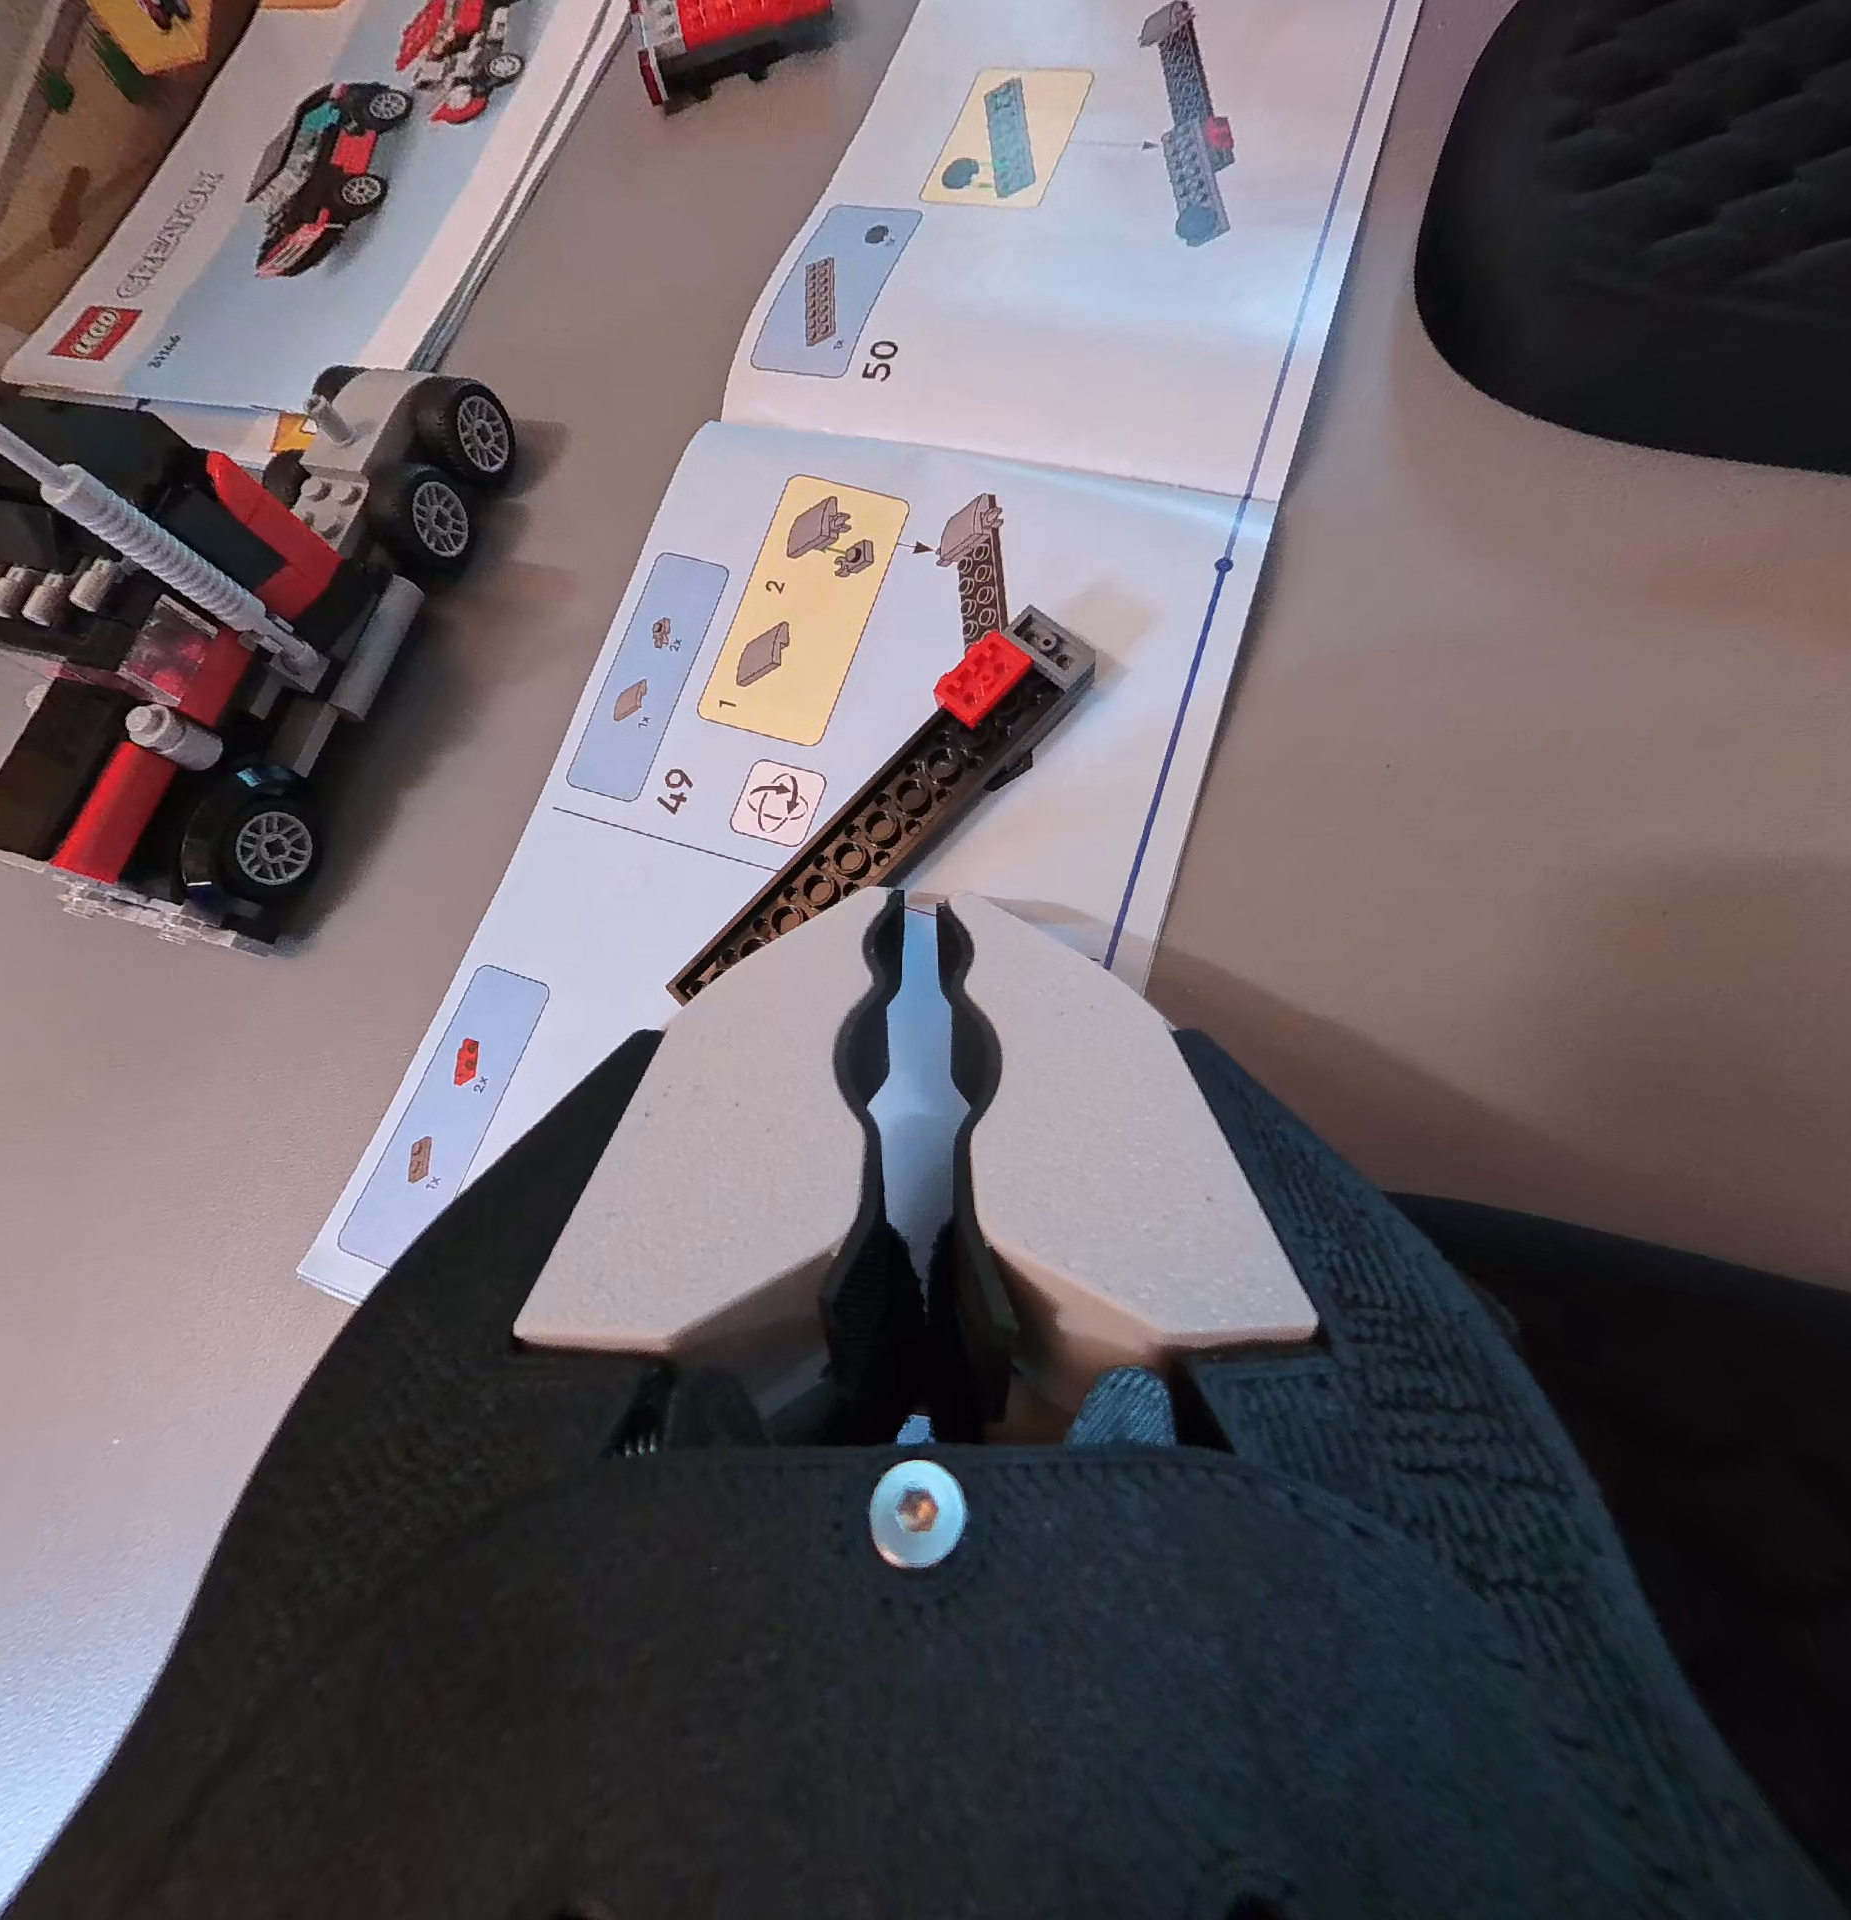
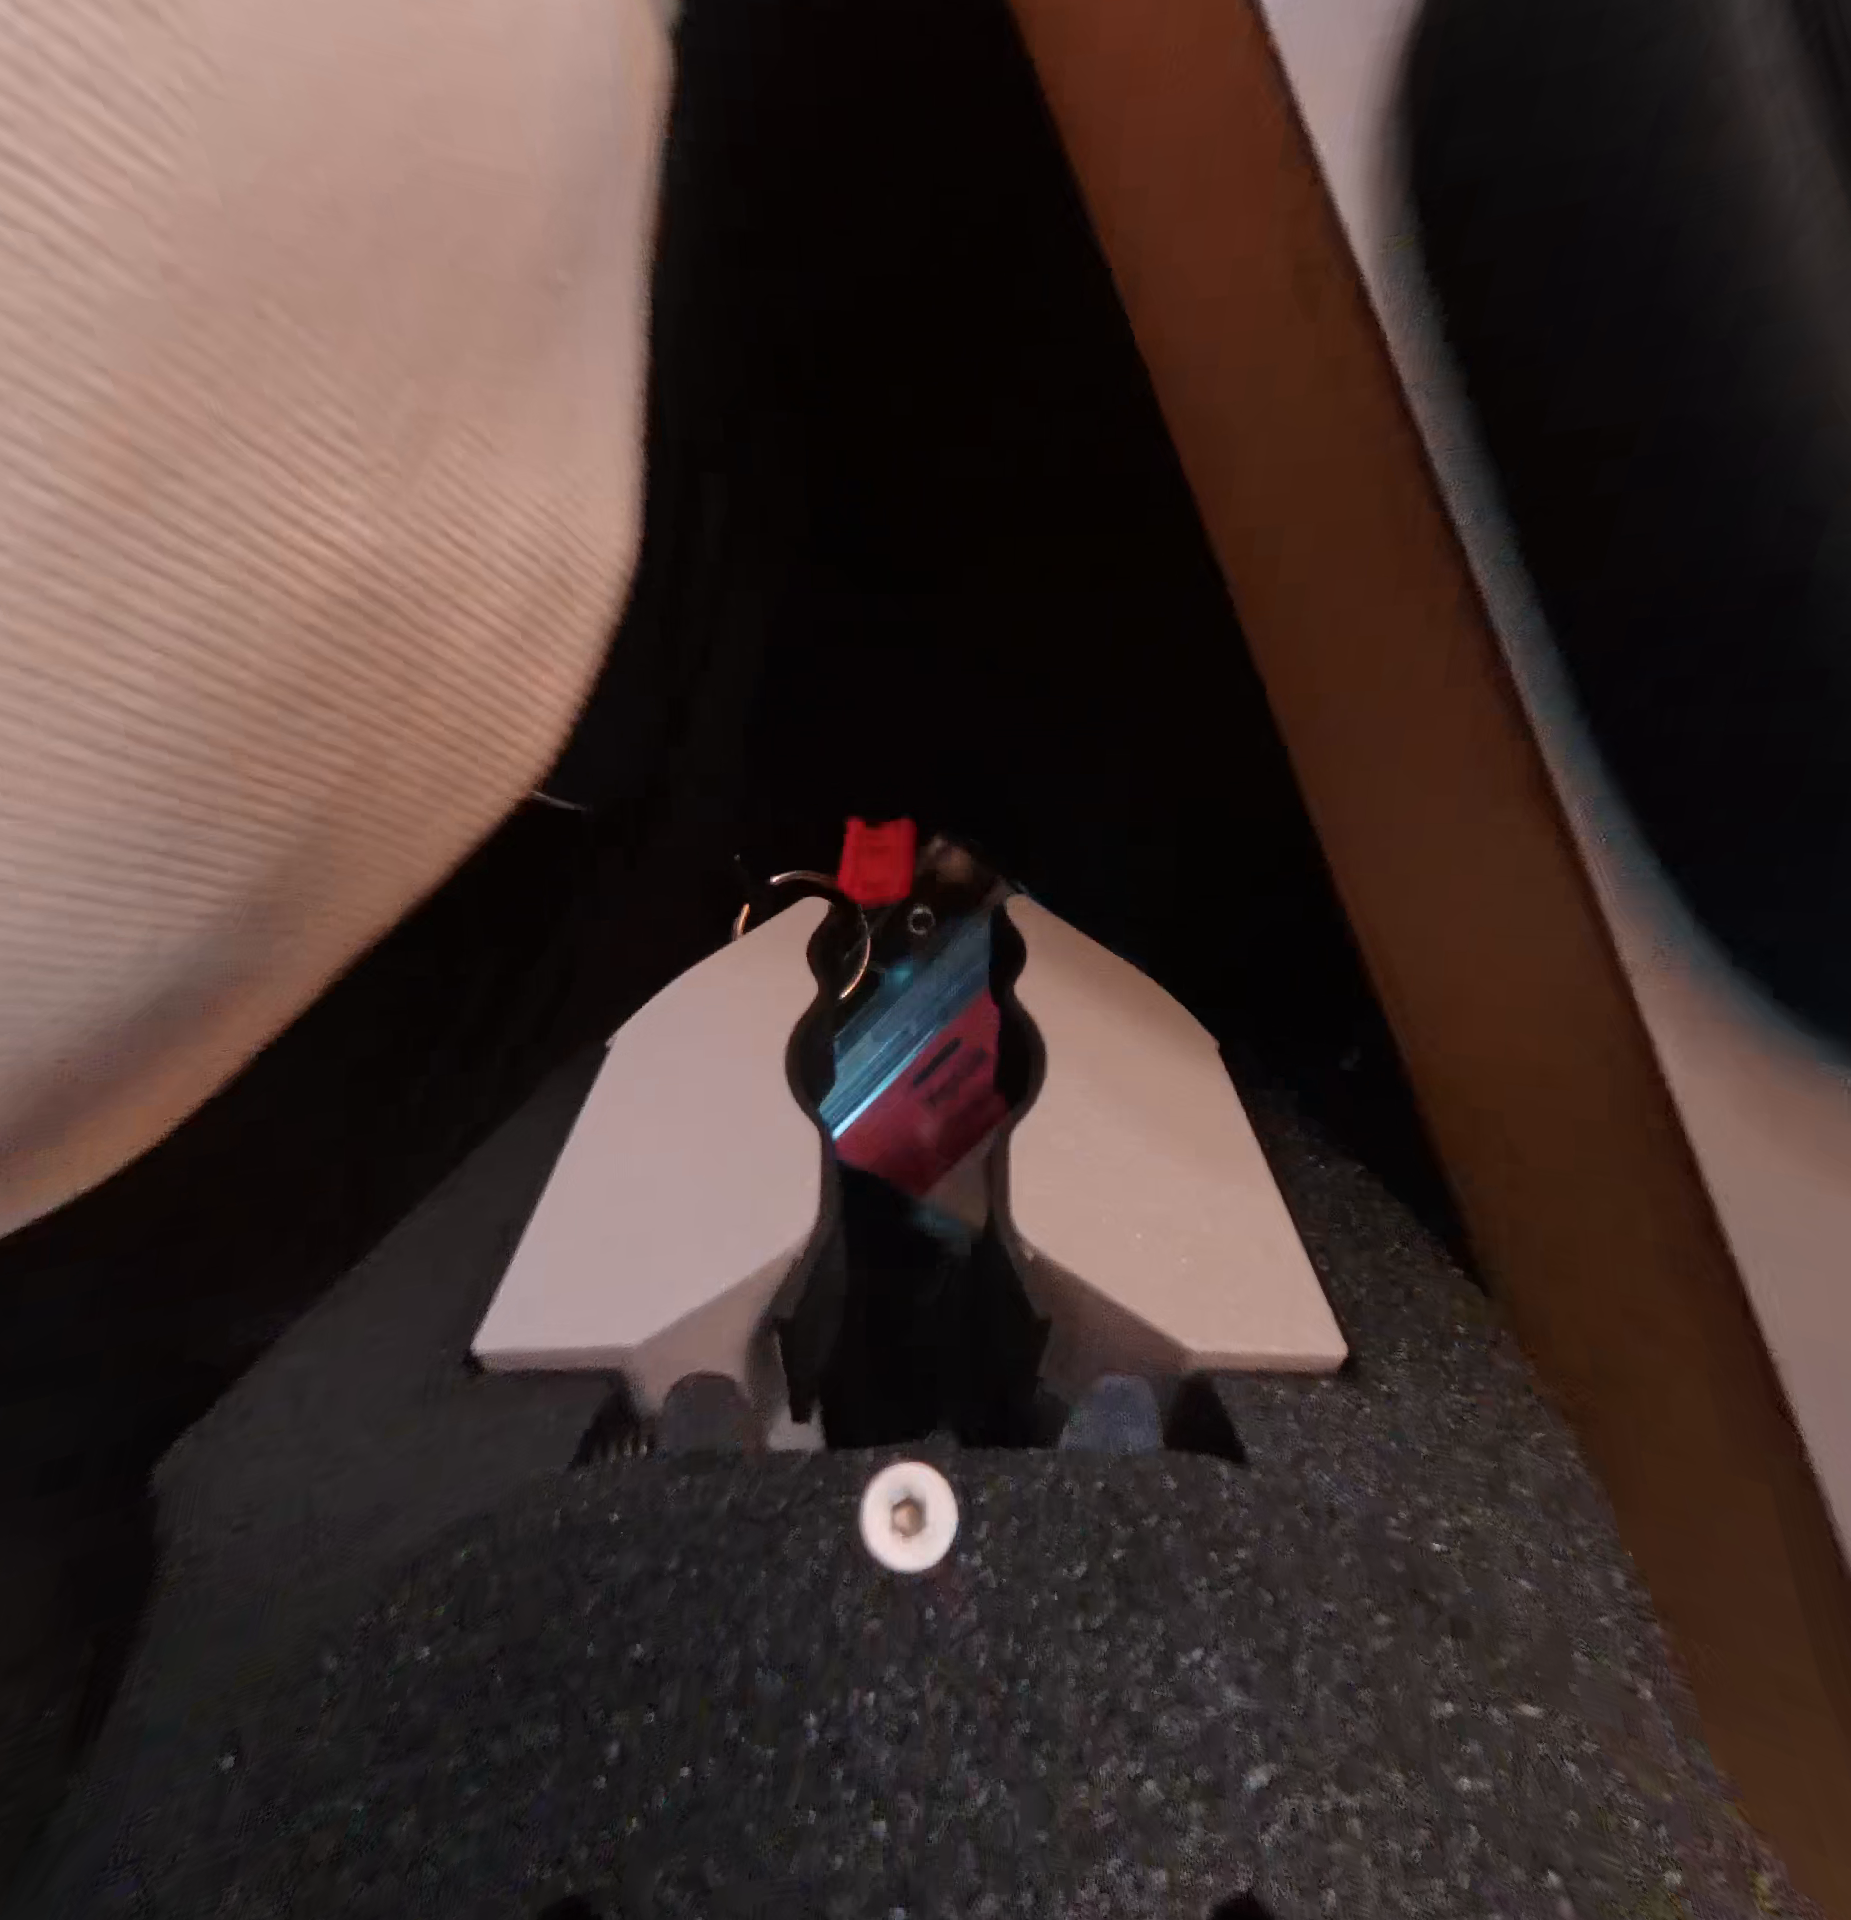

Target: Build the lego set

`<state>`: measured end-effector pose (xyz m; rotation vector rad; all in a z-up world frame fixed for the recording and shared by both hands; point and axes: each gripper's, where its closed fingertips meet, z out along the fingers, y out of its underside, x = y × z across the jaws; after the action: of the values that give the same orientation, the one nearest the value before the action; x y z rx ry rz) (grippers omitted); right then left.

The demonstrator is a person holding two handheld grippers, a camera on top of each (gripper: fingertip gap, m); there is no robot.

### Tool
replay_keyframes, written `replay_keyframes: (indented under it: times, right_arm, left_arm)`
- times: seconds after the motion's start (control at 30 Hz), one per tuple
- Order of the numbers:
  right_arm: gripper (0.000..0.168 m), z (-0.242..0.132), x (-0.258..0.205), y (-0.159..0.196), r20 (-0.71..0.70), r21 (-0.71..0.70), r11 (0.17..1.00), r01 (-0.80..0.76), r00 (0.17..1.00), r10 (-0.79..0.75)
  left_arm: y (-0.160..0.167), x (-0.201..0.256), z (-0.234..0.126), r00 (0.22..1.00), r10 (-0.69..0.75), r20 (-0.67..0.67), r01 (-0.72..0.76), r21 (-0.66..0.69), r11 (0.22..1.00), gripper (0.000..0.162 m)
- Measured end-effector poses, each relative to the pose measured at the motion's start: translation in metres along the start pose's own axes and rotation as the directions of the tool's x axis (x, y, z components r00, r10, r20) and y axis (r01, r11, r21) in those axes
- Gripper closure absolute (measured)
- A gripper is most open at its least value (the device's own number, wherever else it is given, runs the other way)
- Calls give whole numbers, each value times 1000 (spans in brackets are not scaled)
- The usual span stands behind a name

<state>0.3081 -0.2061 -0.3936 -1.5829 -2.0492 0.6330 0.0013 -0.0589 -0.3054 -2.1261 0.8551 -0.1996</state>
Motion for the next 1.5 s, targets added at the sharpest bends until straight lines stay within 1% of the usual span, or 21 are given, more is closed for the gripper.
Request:
replay_keyframes:
  times: [0.1, 0.27, 0.37, 0.53, 0.63, 0.67, 0.73, 0.8, 0.87, 0.9, 0.93, 1.03, 1.13, 1.2, 1.23, 1.3, 1.33, 1.37, 1.4, 1.47, 1.5]
  right_arm:
    - [150, 4, -11, -11, 62, 34, 998, 49, 997, -51]
    - [145, 7, -8, -12, 75, 22, 997, 78, 994, -79]
    - [144, 1, -9, -14, 137, 27, 997, 76, 987, -79]
    - [150, 4, -23, -10, 295, -20, 997, -69, 953, 72]
    - [143, -2, -19, -10, 323, -38, 997, -69, 943, 78]
    - [144, -6, -18, -10, 331, -48, 998, -52, 941, 65]
    - [141, -9, -15, -14, 301, -50, 999, 7, 953, 8]
    - [153, -9, -19, -29, 260, 5, 996, 94, 961, -92]
    - [158, -6, -16, -46, 117, 71, 970, 234, 964, -241]
    - [159, -4, -11, -53, 36, 81, 954, 287, 956, -291]
    - [157, -2, -8, -59, -3, 94, 947, 308, 951, -310]
    - [153, 0, -8, -68, 25, 131, 967, 220, 974, -225]
    - [159, -1, -12, -81, 55, 198, 958, 208, 973, -223]
    - [162, 8, -17, -93, 80, 230, 960, 159, 980, -182]
    - [162, 19, -24, -95, 115, 216, 967, 132, 980, -160]
    - [155, 49, -30, -83, 159, 70, 993, 93, 982, -103]
    - [159, 62, -34, -77, 188, 11, 997, 78, 979, -79]
    - [156, 72, -39, -76, 207, -7, 998, 64, 976, -61]
    - [152, 81, -42, -73, 203, -42, 998, 54, 978, -44]
    - [130, 98, -50, -54, 204, -169, 981, 95, 977, -60]
    - [133, 102, -54, -49, 205, -201, 973, 109, 976, -67]
  left_arm:
    - [0, 0, 0, 1000, 1, 1, -1, 0, 1000, 155]
    - [0, 0, 0, 1000, 0, -1, 0, 0, 1000, 155]
    - [0, 0, 0, 1000, 2, -2, -2, 0, 1000, 155]
    - [0, 1, 0, 1000, 2, -4, -2, 0, 1000, 155]
    - [0, 1, 0, 1000, 4, -3, -4, 1, 1000, 155]
    - [0, 1, 0, 1000, 3, -4, -3, 1, 1000, 155]
    - [0, 1, 0, 1000, 3, -4, -3, 1, 1000, 155]
    - [0, 1, 0, 1000, 4, -4, -4, 1, 1000, 155]
    - [0, 1, 0, 1000, 3, -5, -3, 1, 1000, 155]
    - [0, 1, 0, 1000, 2, -6, -2, 1, 1000, 155]
    - [0, 1, 0, 1000, -1, -9, 1, 0, 1000, 155]
    - [0, 1, 0, 1000, -4, -11, 4, 0, 1000, 155]
    - [0, 1, 0, 1000, 1, -9, -1, 1, 1000, 155]
    - [0, 1, 0, 1000, -2, -14, 2, 0, 1000, 155]
    - [0, 1, 0, 1000, -6, -18, 6, 0, 1000, 155]
    - [0, 1, 0, 1000, -11, -22, 11, 0, 1000, 156]
    - [0, 1, 0, 1000, -7, -19, 7, 0, 1000, 156]
    - [0, 1, 0, 1000, -1, -16, 1, 1, 1000, 156]
    - [0, 2, 0, 1000, 6, -14, -6, 2, 1000, 156]
    - [0, 2, 0, 1000, 17, -12, -17, 3, 1000, 156]
    - [0, 2, -1, 1000, 21, -10, -21, 3, 1000, 156]
